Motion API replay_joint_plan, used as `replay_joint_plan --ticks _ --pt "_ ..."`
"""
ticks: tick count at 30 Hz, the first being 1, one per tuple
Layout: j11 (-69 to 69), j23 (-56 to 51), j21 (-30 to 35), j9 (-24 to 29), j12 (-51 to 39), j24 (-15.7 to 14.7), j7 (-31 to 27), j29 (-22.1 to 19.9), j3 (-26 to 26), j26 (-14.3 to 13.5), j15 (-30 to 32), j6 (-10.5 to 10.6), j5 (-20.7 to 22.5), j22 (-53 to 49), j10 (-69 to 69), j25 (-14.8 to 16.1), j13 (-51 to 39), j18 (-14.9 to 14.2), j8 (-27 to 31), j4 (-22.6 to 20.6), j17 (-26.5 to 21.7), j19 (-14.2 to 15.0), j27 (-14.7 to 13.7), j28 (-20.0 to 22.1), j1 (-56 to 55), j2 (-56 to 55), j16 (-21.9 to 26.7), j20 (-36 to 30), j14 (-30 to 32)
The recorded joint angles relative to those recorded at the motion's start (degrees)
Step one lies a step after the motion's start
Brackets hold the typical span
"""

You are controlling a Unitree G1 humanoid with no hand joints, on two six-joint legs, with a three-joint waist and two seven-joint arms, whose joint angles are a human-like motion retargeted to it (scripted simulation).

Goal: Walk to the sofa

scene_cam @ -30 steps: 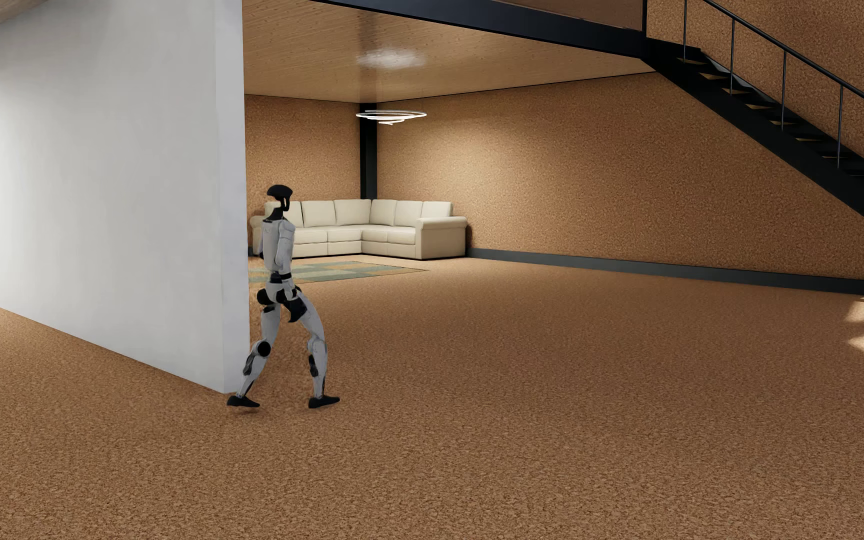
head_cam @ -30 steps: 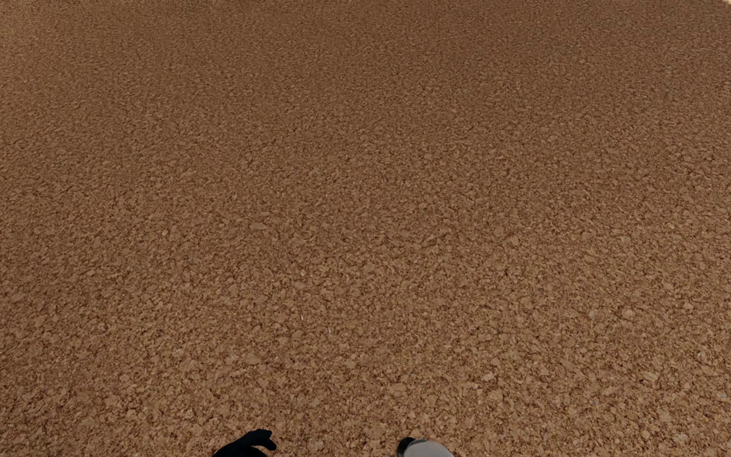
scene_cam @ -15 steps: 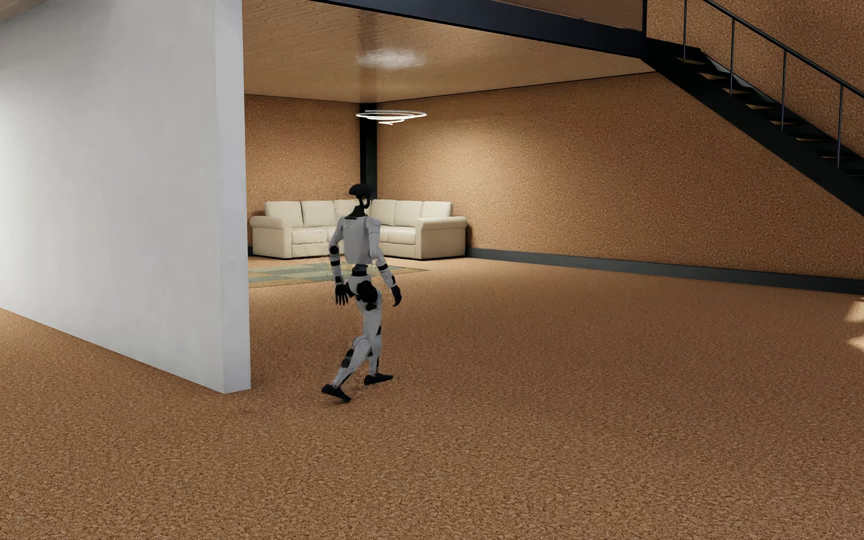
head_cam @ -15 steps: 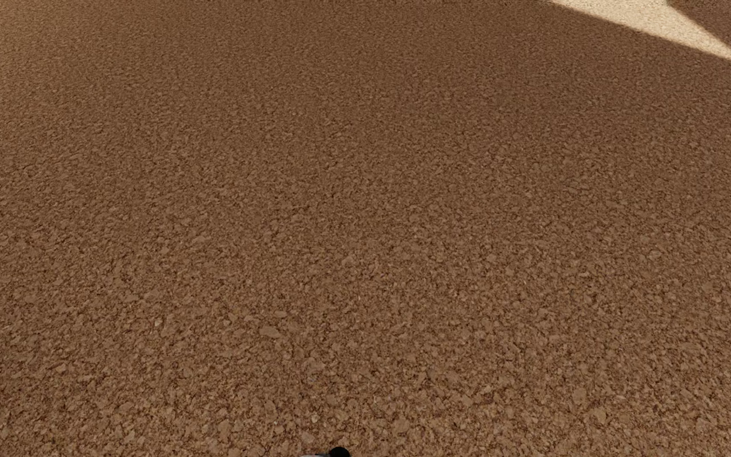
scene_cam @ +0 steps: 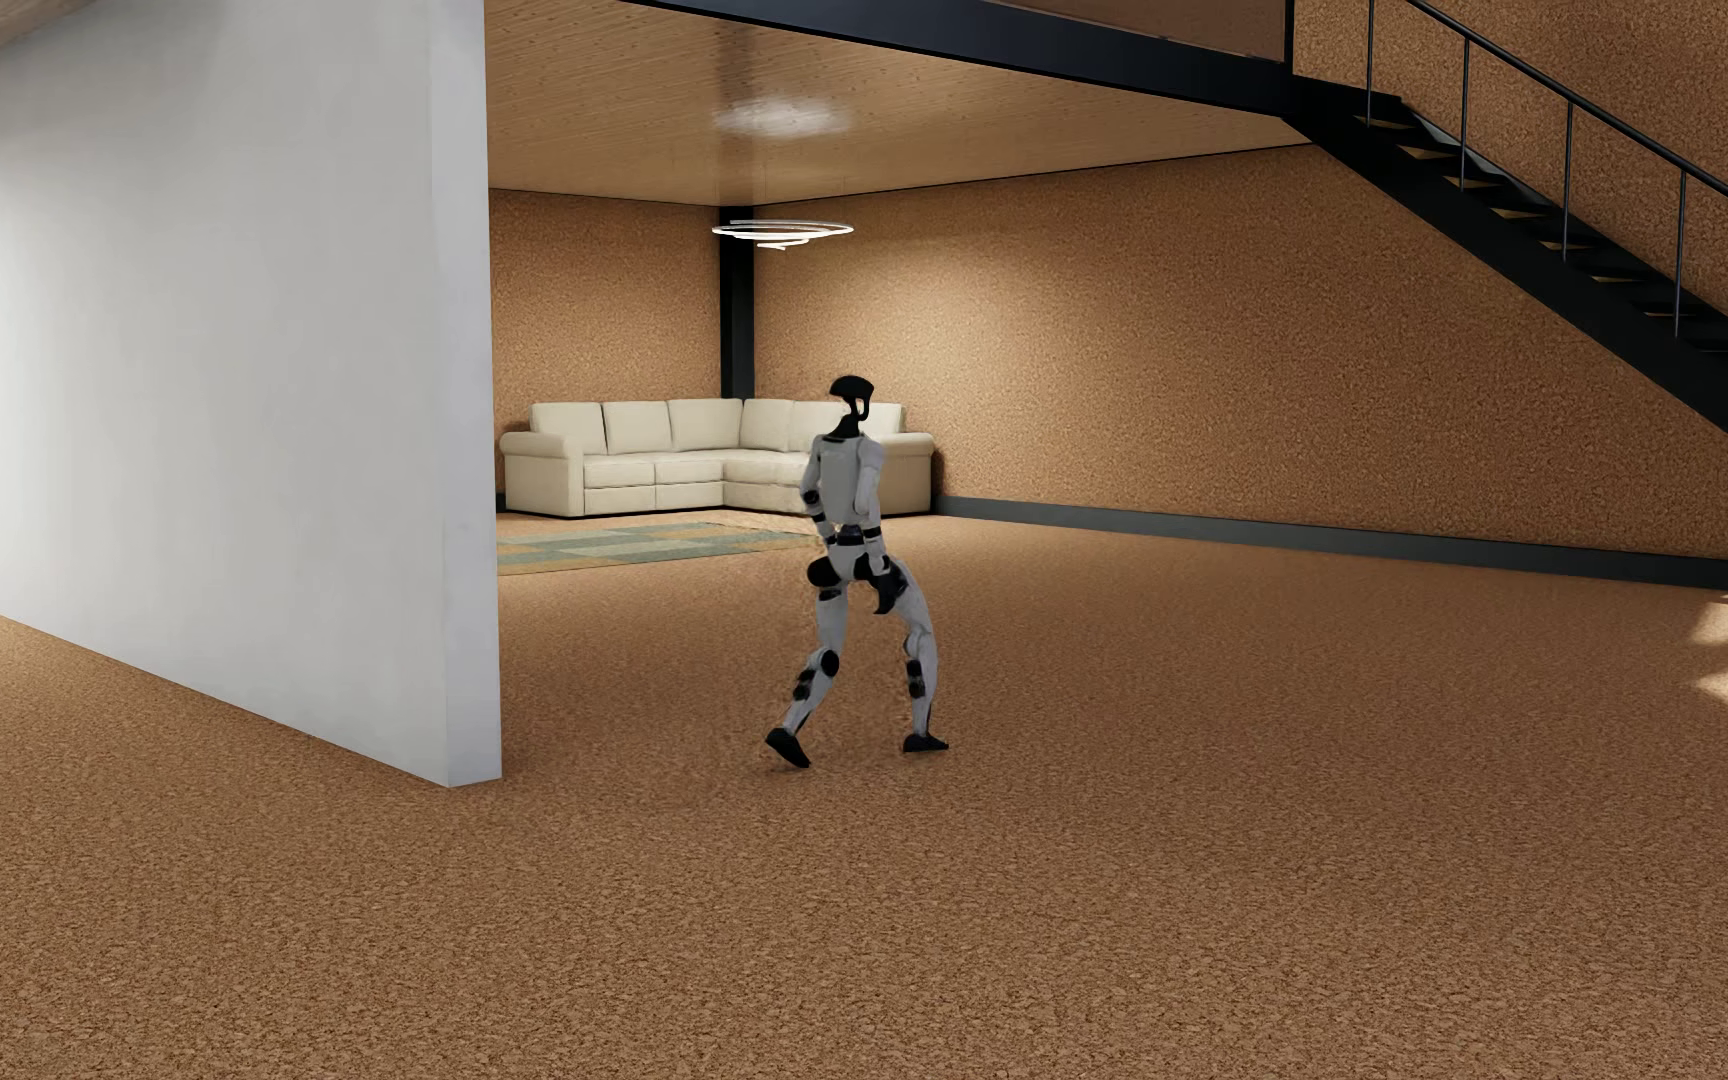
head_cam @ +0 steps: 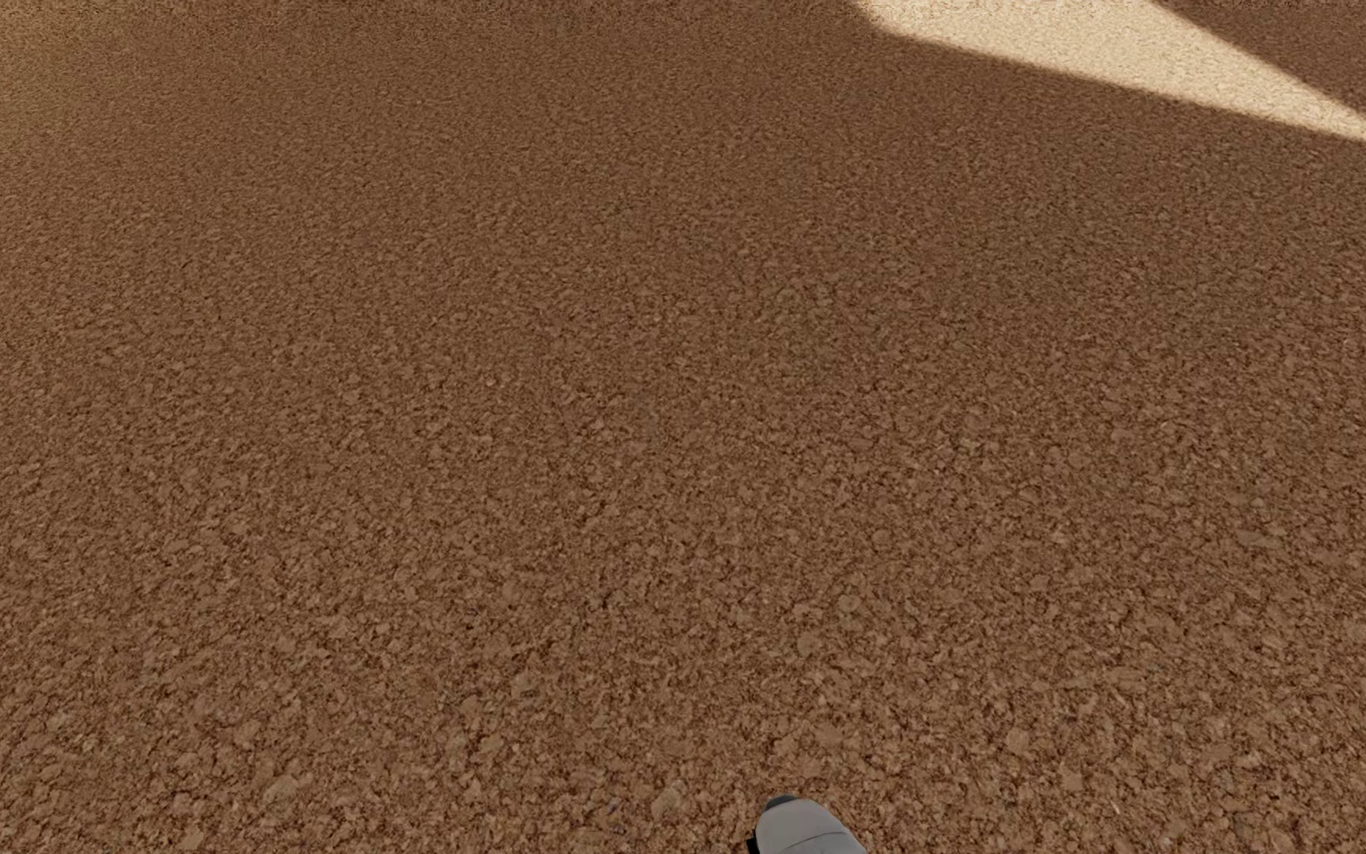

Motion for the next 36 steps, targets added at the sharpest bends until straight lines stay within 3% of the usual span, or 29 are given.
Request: replay_joint_plan --ticks 1,2,3,4,7,8,9,11,12,13,14,15,16,17,18,19,21,23,26,28,29,30,31,32,33,35,36 --pt "3.92 2.52 2.14 0.58 0.5 0.0 0.0 0.0 -0.15 0.0 -1.93 1.75 0.57 2.96 12.05 0.0 -0.91 0.0 0.0 0.85 -0.22 0.0 0.0 0.0 -3.04 2.33 -1.66 -3.36 12.86" --pt "5.85 4.01 2.49 1.05 0.39 0.0 0.0 0.0 2.08 0.0 -4.8 1.85 0.69 3.61 23.73 0.0 -1.74 0.0 0.0 1.2 0.31 0.0 0.0 0.0 -8.26 4.52 -2.11 -4.7 21.65" --pt "5.29 4.6 2.82 1.54 0.14 0.0 0.0 0.0 4.68 0.0 -6.73 1.99 0.63 4.2 30.94 0.0 -2.46 0.0 0.0 2.33 1.08 0.0 0.0 0.0 -14.15 8.14 -2.61 -7.17 24.93" --pt "3.06 3.99 3.2 1.95 0.8 0.0 0.0 0.0 7.24 0.0 -7.47 0.56 -1.04 4.52 32.85 0.0 -2.75 0.0 0.0 1.74 1.9 0.0 0.0 0.0 -19.89 13.18 -3.03 -8.55 25.28" --pt "-6.23 -3.06 4.49 1.73 4.07 0.0 0.0 0.0 16.44 0.0 -12.9 -2.64 -3.45 8.3 17.3 0.0 -2.41 0.0 0.0 1.77 2.01 0.0 0.0 0.0 -37.06 28.85 -4.6 -9.81 28.31" --pt "-8.38 -6.22 4.78 1.57 5.91 0.0 0.0 0.0 20.28 0.0 -14.53 -3.41 -3.97 7.96 10.07 0.0 -2.26 0.0 0.0 2.47 1.38 0.0 0.0 0.0 -41.13 33.5 -3.94 -10.19 28.23" --pt "-9.87 -9.0 4.16 1.43 7.32 0.0 0.0 0.0 23.51 0.0 -16.14 -3.38 -3.92 7.94 2.24 0.0 -2.63 0.0 0.0 3.31 0.49 0.0 0.0 0.0 -44.91 37.69 -3.28 -9.77 24.35" --pt "-10.65 -11.19 5.19 0.77 10.26 0.0 0.0 0.0 30.66 0.0 -18.27 -3.54 -3.81 10.05 -8.58 0.0 -4.95 0.0 0.0 6.68 -1.81 0.0 0.0 0.0 -49.75 43.59 -2.45 -9.78 5.81" --pt "-10.27 -10.88 5.46 1.12 11.96 0.0 0.0 0.0 33.96 0.0 -17.2 -4.25 -4.44 10.95 -9.82 0.0 -6.32 0.0 0.0 9.05 -2.18 0.0 0.0 0.0 -50.41 46.41 -1.53 -10.26 0.43" --pt "-9.85 -9.98 5.14 0.63 13.68 0.0 0.0 0.0 35.86 0.0 -13.84 -5.32 -5.62 12.94 -7.95 0.0 -7.11 0.0 0.0 10.06 -2.24 0.0 0.0 0.0 -52.71 48.75 -1.36 -9.98 10.8" --pt "-7.83 -9.41 3.45 0.02 14.55 0.0 0.0 0.0 35.47 0.0 -7.35 -6.95 -7.18 14.49 -1.97 0.0 -7.09 0.0 0.0 8.79 -1.83 0.0 0.0 0.0 -56.46 49.55 -1.19 -11.73 25.87" --pt "-2.49 -7.81 2.58 -0.52 14.16 0.0 0.0 0.0 34.19 0.0 2.34 -9.87 -9.16 16.72 3.04 0.0 -6.77 0.0 0.0 5.17 -0.85 0.0 0.0 0.0 -57.82 47.41 -1.27 -14.09 29.94" --pt "5.77 -5.47 2.58 -0.17 13.16 0.0 0.0 0.0 32.14 0.0 10.18 -9.94 -8.09 17.87 6.02 0.0 -6.21 0.0 0.0 2.82 -0.33 0.0 0.0 0.0 -55.49 44.44 -1.25 -15.98 27.28" --pt "16.39 -4.15 4.08 -0.23 12.49 0.0 0.0 0.0 30.31 0.0 11.3 -10.27 -7.39 16.89 7.74 0.0 -6.38 0.0 0.0 -0.07 -0.21 0.0 0.0 0.0 -53.2 37.84 -1.17 -14.93 25.08" --pt "25.82 -3.55 5.3 1.28 11.66 0.0 0.0 0.0 27.58 0.0 5.62 -10.61 -7.59 16.55 6.43 0.0 -6.78 0.0 0.0 -3.3 -0.08 0.0 0.0 0.0 -47.21 33.67 -1.93 -11.97 23.3" --pt "32.53 -3.02 5.74 2.06 9.68 0.0 0.0 0.0 25.15 0.0 -2.18 -9.73 -4.99 14.98 4.51 0.0 -6.37 0.0 0.0 -5.35 0.18 0.0 0.0 0.0 -41.34 27.33 -1.99 -11.63 20.78" --pt "34.19 -3.09 7.22 1.85 6.13 0.0 0.0 0.0 18.97 0.0 -12.46 -8.06 -2.1 7.87 -1.76 0.0 -5.01 0.0 0.0 -7.59 0.87 0.0 0.0 0.0 -29.26 14.0 -1.32 -9.98 12.38" --pt "18.18 -3.45 7.51 3.81 3.6 0.0 0.0 0.0 12.03 0.0 -12.57 -5.46 0.34 0.49 -9.16 0.0 -3.68 0.0 0.0 -4.56 0.68 0.0 0.0 0.0 -14.16 9.08 -0.88 -4.25 4.4" --pt "-12.45 -4.6 6.12 1.95 -3.5 0.0 0.0 0.0 5.08 0.0 -9.33 -4.81 -2.6 -6.93 -14.2 0.0 -2.18 0.0 0.0 -2.17 0.71 0.0 0.0 0.0 -2.53 3.35 -0.22 -0.19 -7.69" --pt "-14.27 -4.44 5.46 0.73 -5.78 0.0 0.0 0.0 2.67 0.0 -11.1 -4.94 -4.54 -10.06 -13.95 0.0 -1.2 0.0 0.0 0.79 0.8 0.0 0.0 0.0 3.78 -0.46 0.18 1.87 -10.21" --pt "-8.81 -3.6 5.24 0.94 -4.82 0.0 0.0 0.0 1.45 0.0 -10.87 -4.42 -3.84 -11.67 -12.2 0.0 -0.9 0.0 0.0 2.7 0.87 0.0 0.0 0.0 7.08 -1.18 0.03 3.4 -8.57" --pt "-2.44 -1.31 5.6 -0.47 -3.99 0.0 0.0 0.0 0.95 0.0 -6.36 -3.4 -3.03 -10.66 -7.68 0.0 -1.21 0.0 0.0 3.87 0.97 0.0 0.0 0.0 6.97 -4.0 -0.89 4.22 -3.55" --pt "3.87 1.69 6.01 -1.24 -2.51 0.0 0.0 0.0 1.18 0.0 -5.13 -0.94 -0.13 -7.42 -0.56 0.0 -1.4 0.0 0.0 6.04 1.14 0.0 0.0 0.0 6.22 -4.4 -2.54 4.0 6.63" --pt "7.45 4.1 6.8 -0.53 -0.84 0.0 0.0 0.0 2.55 0.0 -7.64 -0.5 1.86 -4.63 9.24 0.0 -2.33 0.0 0.0 6.54 1.17 0.0 0.0 0.0 3.92 -1.11 -3.18 2.57 18.4" --pt "8.46 5.75 6.27 -0.39 -0.63 0.0 0.0 0.0 3.51 0.0 -10.66 -0.39 3.94 -1.11 22.74 0.0 -3.53 0.0 0.0 6.84 1.79 0.0 0.0 0.0 -2.5 2.08 -3.3 -0.96 24.27" --pt "2.65 3.25 6.75 0.38 0.12 0.0 0.0 0.0 8.58 0.0 -12.45 -1.9 5.48 4.36 40.38 0.0 -4.98 0.0 0.0 4.94 2.05 0.0 0.0 0.0 -15.39 13.4 -3.21 -7.65 18.76" --pt "-0.71 1.91 6.58 0.79 1.91 0.0 0.0 0.0 12.15 0.0 -12.32 -3.29 5.67 6.78 41.85 0.0 -5.96 0.0 0.0 3.37 2.26 0.0 0.0 0.0 -21.32 18.88 -3.52 -7.82 17.28"
